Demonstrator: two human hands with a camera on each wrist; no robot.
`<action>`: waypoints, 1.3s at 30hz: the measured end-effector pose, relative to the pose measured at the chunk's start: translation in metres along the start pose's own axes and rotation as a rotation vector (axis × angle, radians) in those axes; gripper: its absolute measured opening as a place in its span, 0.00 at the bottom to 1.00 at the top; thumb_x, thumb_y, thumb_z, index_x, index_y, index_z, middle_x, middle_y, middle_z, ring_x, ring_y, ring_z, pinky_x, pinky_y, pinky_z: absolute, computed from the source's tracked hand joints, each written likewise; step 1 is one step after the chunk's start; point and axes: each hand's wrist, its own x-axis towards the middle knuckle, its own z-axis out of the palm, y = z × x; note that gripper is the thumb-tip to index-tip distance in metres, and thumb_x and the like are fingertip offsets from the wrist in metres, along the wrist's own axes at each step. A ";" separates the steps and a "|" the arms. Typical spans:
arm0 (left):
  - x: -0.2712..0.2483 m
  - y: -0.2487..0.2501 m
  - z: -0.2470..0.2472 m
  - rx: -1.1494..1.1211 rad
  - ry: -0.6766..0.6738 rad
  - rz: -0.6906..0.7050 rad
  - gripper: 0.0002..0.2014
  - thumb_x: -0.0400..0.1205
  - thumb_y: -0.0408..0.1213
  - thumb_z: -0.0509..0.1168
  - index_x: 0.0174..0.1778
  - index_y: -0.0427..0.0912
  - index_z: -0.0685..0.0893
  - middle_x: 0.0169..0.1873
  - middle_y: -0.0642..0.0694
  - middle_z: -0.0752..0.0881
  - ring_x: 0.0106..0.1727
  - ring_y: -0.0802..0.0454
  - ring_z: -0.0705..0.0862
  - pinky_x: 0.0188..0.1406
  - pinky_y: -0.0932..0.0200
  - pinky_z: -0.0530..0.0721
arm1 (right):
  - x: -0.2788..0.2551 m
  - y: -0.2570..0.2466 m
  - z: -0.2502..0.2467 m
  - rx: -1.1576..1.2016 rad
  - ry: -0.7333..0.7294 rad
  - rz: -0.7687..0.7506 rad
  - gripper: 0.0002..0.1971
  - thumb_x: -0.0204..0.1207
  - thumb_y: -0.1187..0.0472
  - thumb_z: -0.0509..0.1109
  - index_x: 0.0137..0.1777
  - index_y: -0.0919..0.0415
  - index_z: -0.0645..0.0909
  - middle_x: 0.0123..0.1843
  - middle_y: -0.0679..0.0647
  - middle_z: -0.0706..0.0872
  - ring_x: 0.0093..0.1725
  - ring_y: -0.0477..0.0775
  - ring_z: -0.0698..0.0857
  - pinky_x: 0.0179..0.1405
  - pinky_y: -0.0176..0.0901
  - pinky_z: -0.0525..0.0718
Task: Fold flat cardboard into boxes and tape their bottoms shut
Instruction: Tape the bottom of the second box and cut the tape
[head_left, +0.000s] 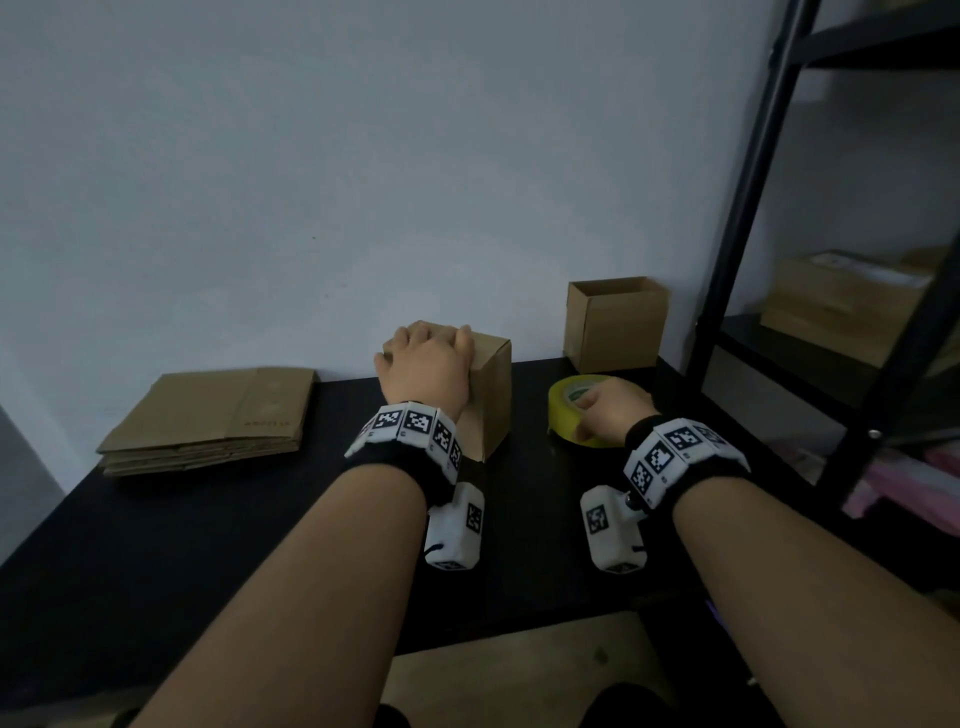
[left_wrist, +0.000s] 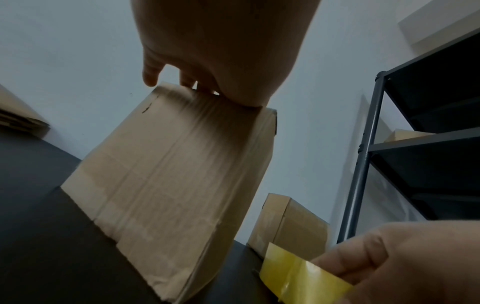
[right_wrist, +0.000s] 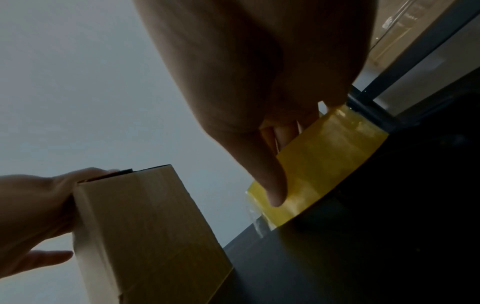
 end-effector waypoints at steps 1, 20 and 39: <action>0.000 0.001 -0.001 0.006 -0.005 0.005 0.22 0.85 0.41 0.54 0.77 0.55 0.64 0.75 0.41 0.68 0.77 0.37 0.61 0.72 0.33 0.66 | 0.000 0.000 -0.001 -0.019 -0.007 -0.001 0.24 0.84 0.55 0.65 0.78 0.60 0.73 0.77 0.58 0.74 0.76 0.61 0.72 0.76 0.55 0.70; -0.005 -0.001 -0.027 -0.466 0.277 0.116 0.17 0.79 0.42 0.65 0.64 0.49 0.86 0.69 0.49 0.81 0.74 0.50 0.73 0.75 0.48 0.68 | -0.037 -0.004 -0.022 0.756 0.265 -0.139 0.20 0.75 0.62 0.74 0.59 0.79 0.82 0.59 0.73 0.85 0.57 0.68 0.84 0.60 0.58 0.80; -0.038 0.041 -0.066 -0.650 0.139 0.165 0.05 0.78 0.39 0.68 0.43 0.45 0.90 0.44 0.51 0.89 0.51 0.52 0.84 0.50 0.58 0.81 | -0.091 -0.008 -0.052 0.867 0.166 -0.369 0.20 0.76 0.58 0.76 0.66 0.63 0.83 0.58 0.54 0.87 0.53 0.50 0.82 0.37 0.33 0.73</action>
